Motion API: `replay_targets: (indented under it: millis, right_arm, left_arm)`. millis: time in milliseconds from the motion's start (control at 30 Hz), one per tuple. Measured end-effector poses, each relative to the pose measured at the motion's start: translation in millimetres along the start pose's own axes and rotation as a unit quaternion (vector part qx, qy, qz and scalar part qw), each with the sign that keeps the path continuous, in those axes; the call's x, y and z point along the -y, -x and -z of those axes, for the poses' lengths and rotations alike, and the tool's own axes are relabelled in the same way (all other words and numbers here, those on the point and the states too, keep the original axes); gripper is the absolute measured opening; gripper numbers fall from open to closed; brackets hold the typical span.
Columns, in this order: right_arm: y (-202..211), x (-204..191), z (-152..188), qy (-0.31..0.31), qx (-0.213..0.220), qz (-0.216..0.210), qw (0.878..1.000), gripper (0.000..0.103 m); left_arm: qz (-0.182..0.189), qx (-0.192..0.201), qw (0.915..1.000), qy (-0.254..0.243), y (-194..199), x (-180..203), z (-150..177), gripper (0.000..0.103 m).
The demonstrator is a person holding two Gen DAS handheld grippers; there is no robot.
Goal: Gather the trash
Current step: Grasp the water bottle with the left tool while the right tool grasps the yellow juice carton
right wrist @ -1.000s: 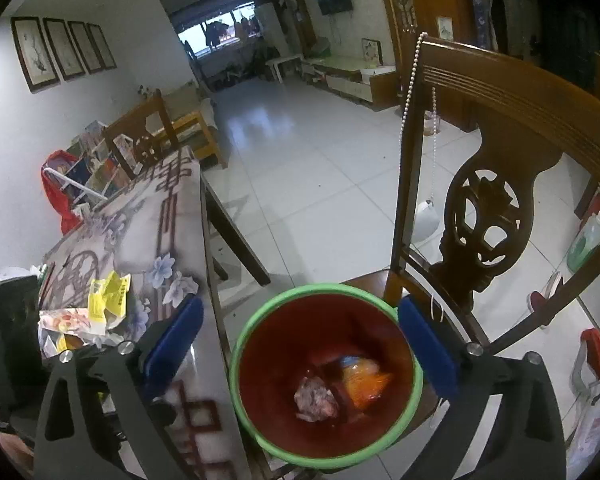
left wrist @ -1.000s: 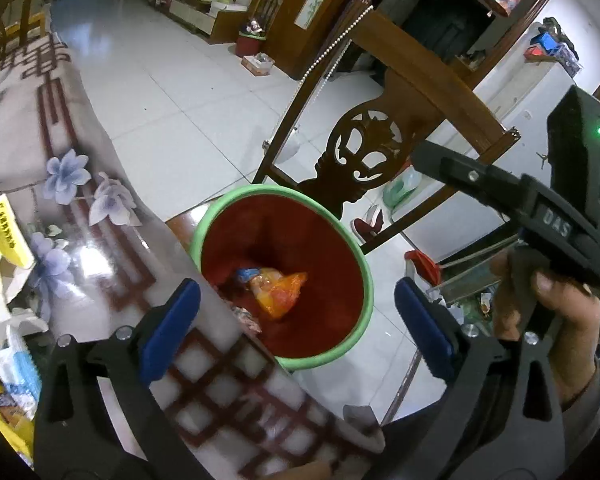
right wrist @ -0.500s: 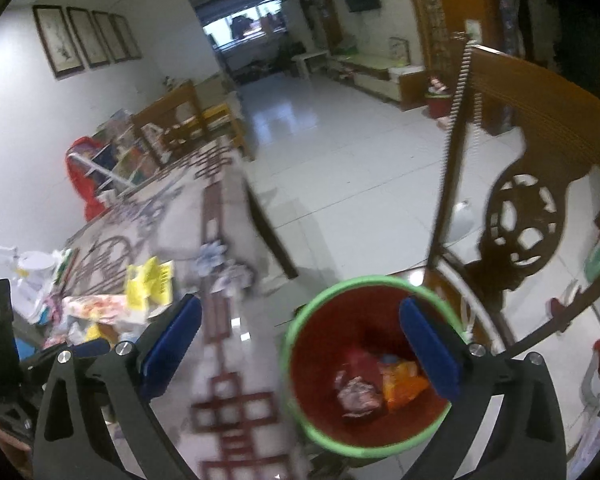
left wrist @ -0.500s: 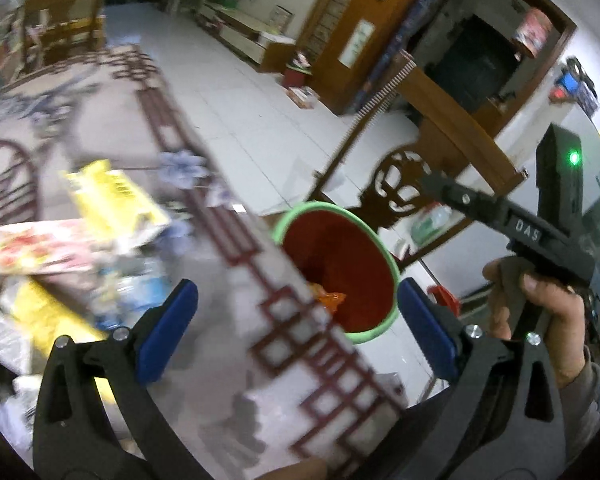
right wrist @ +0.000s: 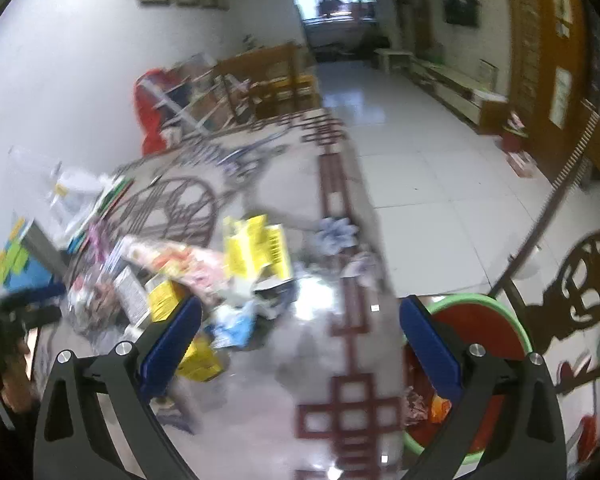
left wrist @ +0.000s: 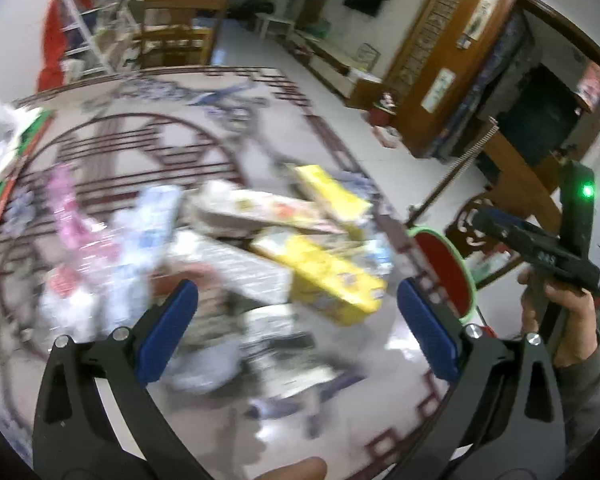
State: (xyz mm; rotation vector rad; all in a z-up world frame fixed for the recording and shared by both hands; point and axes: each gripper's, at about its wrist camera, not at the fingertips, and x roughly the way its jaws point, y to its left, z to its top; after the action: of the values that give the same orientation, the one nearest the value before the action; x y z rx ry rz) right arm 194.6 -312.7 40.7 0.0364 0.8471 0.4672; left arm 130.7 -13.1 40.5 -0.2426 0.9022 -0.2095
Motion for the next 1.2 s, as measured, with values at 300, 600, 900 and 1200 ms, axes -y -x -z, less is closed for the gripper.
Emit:
replay_targets:
  millis: [300,600,900,1200]
  right_arm:
    - [-30.8,-89.2,19.7,0.109,-0.019,-0.031,0.993,0.096]
    - [-65.7,-141.5,24.3,0.186,-0.049,-0.041,0.980,0.090]
    - [-99.6,-146.5,25.7,0.196,-0.095,-0.029,0.975,0.081]
    - [-126.5,-146.6,29.4,0.224,-0.132,-0.029,0.965,0.076]
  left_arm:
    - [-0.048,0.001,0.9987,0.018,28.8,-76.4,13.3,0.098]
    - [-0.074,-0.022,0.9968,0.020,26.3,-129.2,25.5,0.098]
    - [-0.106,-0.072,0.9916,0.016,-7.4,-161.3,38.6,0.098]
    - [-0.140,-0.108,0.9825,-0.059,-32.2,-158.6,23.6,0.098]
